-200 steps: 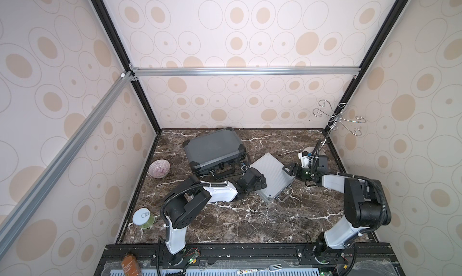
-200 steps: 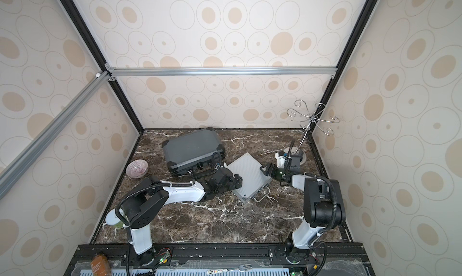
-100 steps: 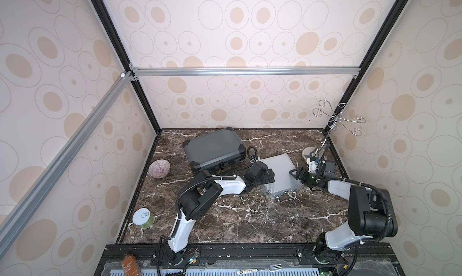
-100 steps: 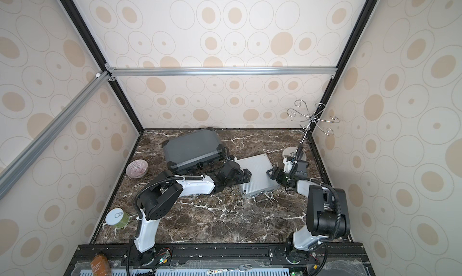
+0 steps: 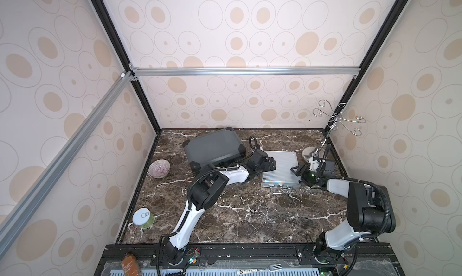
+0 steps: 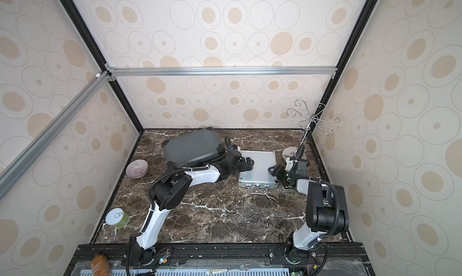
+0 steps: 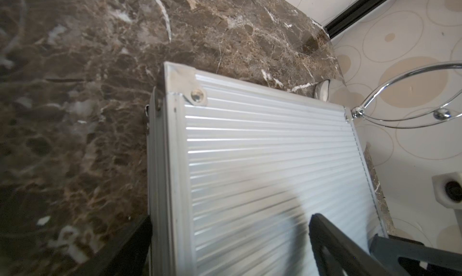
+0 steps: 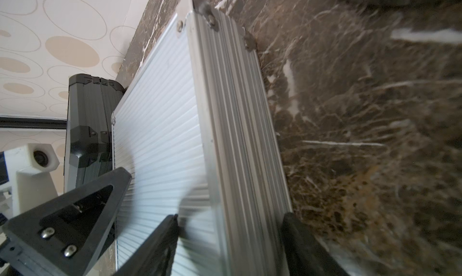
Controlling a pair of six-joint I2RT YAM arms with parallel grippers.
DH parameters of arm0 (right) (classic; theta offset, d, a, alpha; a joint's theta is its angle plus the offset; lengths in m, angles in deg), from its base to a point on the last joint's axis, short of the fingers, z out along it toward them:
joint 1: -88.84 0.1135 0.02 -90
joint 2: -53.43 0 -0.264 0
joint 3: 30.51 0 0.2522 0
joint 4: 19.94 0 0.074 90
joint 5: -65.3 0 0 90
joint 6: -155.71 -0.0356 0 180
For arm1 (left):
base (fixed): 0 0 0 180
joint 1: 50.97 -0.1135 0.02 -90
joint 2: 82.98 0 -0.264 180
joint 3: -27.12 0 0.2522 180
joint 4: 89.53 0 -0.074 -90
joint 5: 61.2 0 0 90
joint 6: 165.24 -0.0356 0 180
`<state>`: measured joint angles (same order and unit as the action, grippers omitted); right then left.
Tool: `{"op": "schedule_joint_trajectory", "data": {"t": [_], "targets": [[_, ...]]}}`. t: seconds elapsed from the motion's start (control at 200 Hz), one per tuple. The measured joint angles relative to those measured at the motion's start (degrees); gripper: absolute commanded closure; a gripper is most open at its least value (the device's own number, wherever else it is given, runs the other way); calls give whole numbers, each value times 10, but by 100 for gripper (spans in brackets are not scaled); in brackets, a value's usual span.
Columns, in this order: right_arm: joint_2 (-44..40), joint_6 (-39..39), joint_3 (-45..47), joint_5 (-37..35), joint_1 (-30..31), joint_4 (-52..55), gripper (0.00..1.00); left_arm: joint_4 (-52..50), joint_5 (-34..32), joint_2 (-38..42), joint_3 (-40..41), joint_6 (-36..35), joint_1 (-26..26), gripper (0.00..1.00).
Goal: Open the poker set cases
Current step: Adjust the poker set case at the center of the board.
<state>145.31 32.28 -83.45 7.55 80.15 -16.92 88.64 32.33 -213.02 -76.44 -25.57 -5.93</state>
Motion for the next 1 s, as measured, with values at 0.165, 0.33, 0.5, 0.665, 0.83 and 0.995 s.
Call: {"op": "schedule_joint_trajectory", "data": {"t": [0.165,0.33,0.5,0.665,0.83,0.995], "targets": [[0,-1,-7,-11,3,17,27,12,-2,2,0,-11,-3,0],[-19,3,-6,-38,4,46,24,39,-11,39,47,-25,-3,0],[-76,5,27,-57,0,66,22,66,-27,98,98,-36,-3,0],[-148,4,75,-71,0,72,21,93,-38,152,153,-40,-3,0],[-202,0,129,-66,0,65,25,117,-41,187,218,-39,2,0],[-240,-18,190,-50,14,47,28,123,-37,201,272,-36,10,0]]}}
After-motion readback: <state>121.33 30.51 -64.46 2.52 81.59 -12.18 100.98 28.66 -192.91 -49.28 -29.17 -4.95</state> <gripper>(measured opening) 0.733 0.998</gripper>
